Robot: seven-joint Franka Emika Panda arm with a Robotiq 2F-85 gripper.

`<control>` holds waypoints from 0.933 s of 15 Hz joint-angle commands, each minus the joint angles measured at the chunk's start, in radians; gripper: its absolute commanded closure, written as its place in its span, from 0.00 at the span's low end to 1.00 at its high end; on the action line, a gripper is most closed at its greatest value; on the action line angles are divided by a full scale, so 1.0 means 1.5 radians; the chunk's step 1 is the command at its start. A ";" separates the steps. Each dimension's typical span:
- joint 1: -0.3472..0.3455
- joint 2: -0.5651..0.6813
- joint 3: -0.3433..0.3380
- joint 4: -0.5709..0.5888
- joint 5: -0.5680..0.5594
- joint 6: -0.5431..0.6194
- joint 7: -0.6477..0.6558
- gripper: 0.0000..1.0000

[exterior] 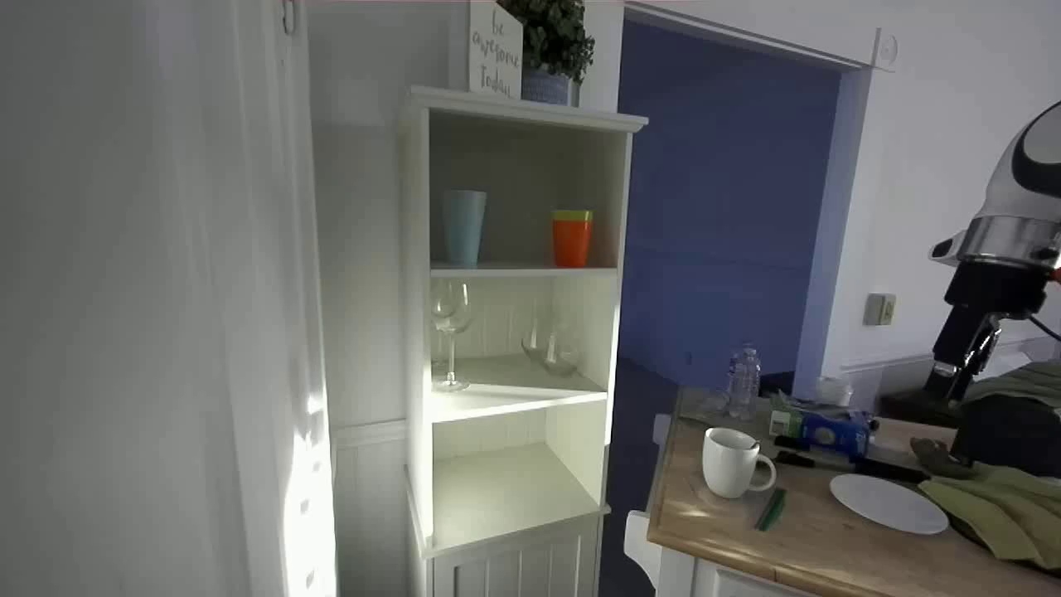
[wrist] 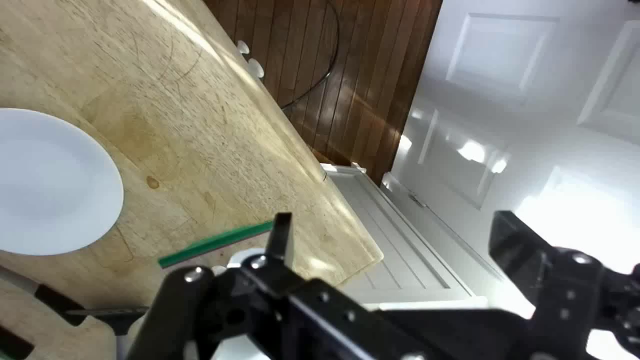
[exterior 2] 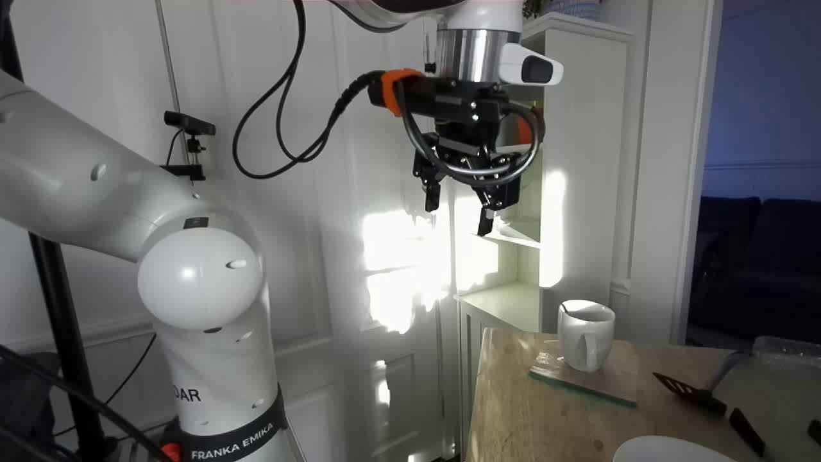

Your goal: Pick up the white plates and put them on the bottom white shelf

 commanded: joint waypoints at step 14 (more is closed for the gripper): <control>-0.075 0.087 0.102 -0.083 -0.034 0.302 0.193 0.00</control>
